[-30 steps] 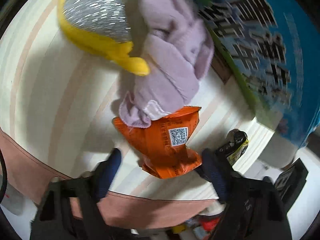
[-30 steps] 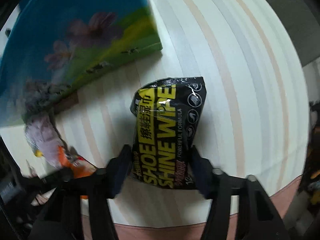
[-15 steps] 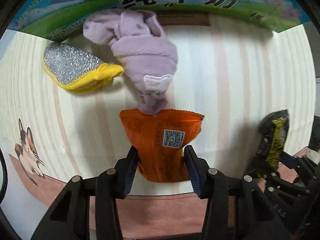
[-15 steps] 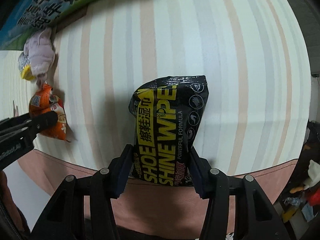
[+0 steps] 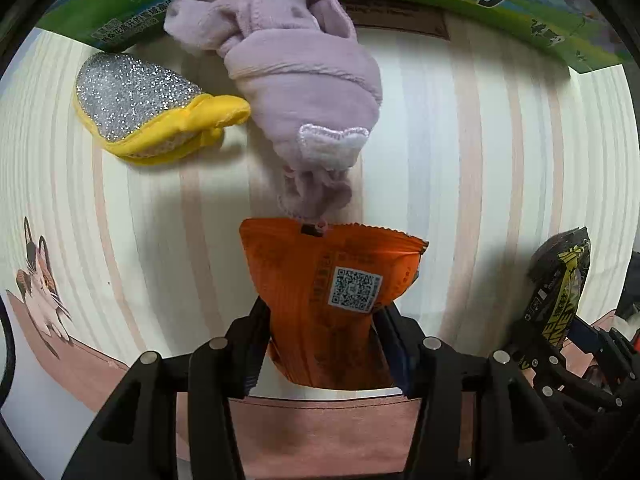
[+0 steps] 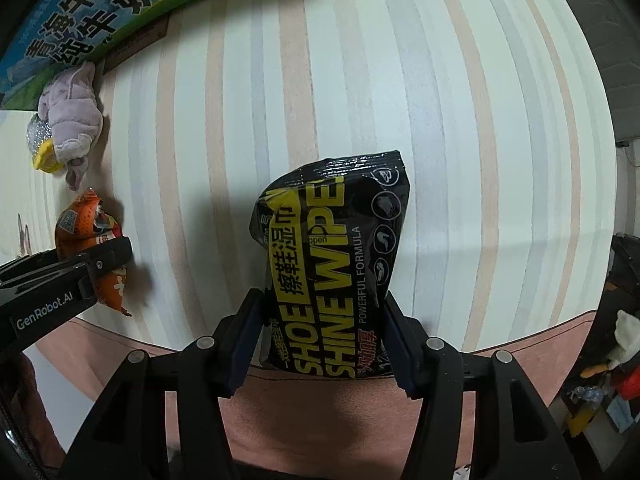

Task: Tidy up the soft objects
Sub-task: 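Lower both packs into the box and open both tools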

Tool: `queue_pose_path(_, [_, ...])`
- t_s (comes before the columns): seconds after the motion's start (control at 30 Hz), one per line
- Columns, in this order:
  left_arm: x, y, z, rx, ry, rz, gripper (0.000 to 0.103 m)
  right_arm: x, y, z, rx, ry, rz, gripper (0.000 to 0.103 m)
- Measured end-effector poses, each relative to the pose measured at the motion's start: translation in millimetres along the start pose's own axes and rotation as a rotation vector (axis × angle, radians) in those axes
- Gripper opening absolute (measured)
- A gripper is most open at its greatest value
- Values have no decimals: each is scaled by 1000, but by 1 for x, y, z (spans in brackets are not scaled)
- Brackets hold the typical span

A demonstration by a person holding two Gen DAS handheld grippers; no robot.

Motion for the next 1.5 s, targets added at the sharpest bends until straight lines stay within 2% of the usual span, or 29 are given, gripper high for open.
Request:
queue_pose_path(0.13, [-5,16,-8,17,6,4,47,-11,1,0,5,22,-10,61])
queue_pose_path(0.27, [-3,28,-18,50,12,4,40,-23,6,1,30,62,-37,52])
queue_pose_path(0.4, [1,47,-54,126,58,22,40,-23,9,-11,27,-15,-27,48])
queue_pose_path(0.5, [1,58,-97,204,105,36,40,-26,10,-42,76,-73,-36,48])
queue_pose_path(0.63, [-5,61,-166,317,176,37,40,-33,6,-107,177,-176,-58,48])
queue_pose_path(0.73, [-9,48,-213,371,213,50,40,-38,-6,-165,261,-250,-80,48])
queue_pose_path(0.8, [-18,27,-232,388,234,48,40,-42,-17,-194,296,-282,-96,48])
queue_pose_path(0.87, [-23,-1,-247,385,250,41,40,-53,-40,-228,330,-306,-110,48])
queue_pose_path(0.93, [-31,-40,-249,378,235,40,40,-65,-67,-252,361,-297,-124,48])
queue_pose_path(1.03, [-38,-83,-246,338,230,20,40,-81,-105,-260,369,-275,-131,48])
queue_pose_path(1.13, [-52,-124,-223,250,257,-20,40,-94,-150,-249,336,-251,-124,48])
queue_pose_path(1.23, [-62,-150,-195,166,275,-49,40,-110,-181,-232,292,-224,-116,48])
queue_pose_path(1.37, [-68,-170,-161,84,277,-59,40,-122,-208,-186,213,-191,-121,48])
queue_pose_path(1.5, [-65,-174,-145,43,263,-28,41,-129,-222,-161,166,-154,-134,48])
Point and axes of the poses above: each gripper's, at about its wrist camera, not at the fingertips, and z roughly the way its jaws point, x to its right, y to its underside, the point moved 1 cm from there along z, roughly the way its jaws point, and after that the axes turned 9 degrees about y, right-handed, at the moved point
